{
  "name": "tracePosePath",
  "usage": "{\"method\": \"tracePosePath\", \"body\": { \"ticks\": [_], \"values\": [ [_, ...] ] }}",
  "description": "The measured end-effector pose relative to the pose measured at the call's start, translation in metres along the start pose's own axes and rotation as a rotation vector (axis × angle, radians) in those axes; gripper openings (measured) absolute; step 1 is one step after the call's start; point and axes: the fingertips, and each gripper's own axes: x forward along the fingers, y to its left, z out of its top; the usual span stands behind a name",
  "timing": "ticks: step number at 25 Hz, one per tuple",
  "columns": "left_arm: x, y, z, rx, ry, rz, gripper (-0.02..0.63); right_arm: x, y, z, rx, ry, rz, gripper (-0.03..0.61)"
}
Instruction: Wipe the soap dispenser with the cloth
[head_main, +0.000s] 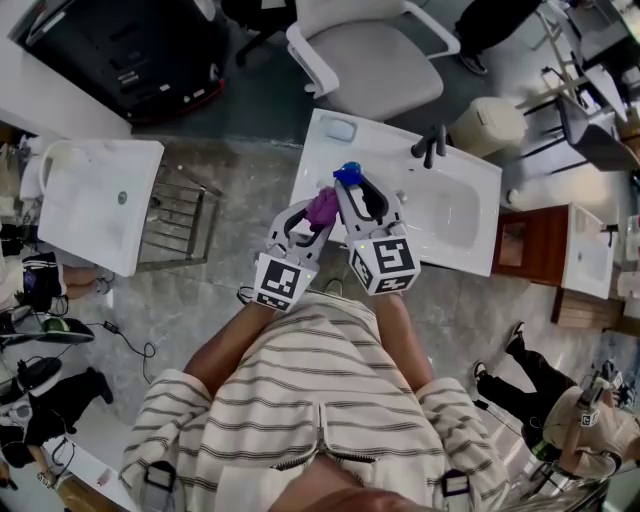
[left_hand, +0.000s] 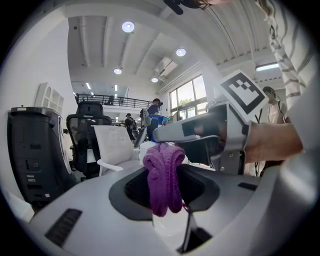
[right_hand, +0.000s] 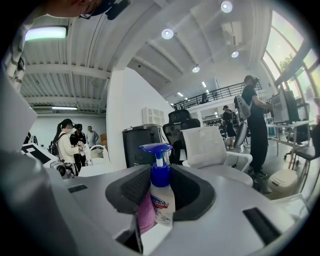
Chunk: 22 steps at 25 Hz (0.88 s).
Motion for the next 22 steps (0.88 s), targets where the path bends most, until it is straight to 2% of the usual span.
{"method": "tracePosePath", "body": {
  "ticks": [16,22],
  "values": [
    [0.02,-0.024,0.001,0.079,-0.029,-0.107,0.129,-0.003,0.003,0.003,-0.012,0.01,-0.007,0.133],
    [0.029,-0.029,0.0,0.079,-0.033,-0.126,0.13,-0.004,0.002,0.005,-0.022,0.012,-0.014,0.133]
  ]
}}
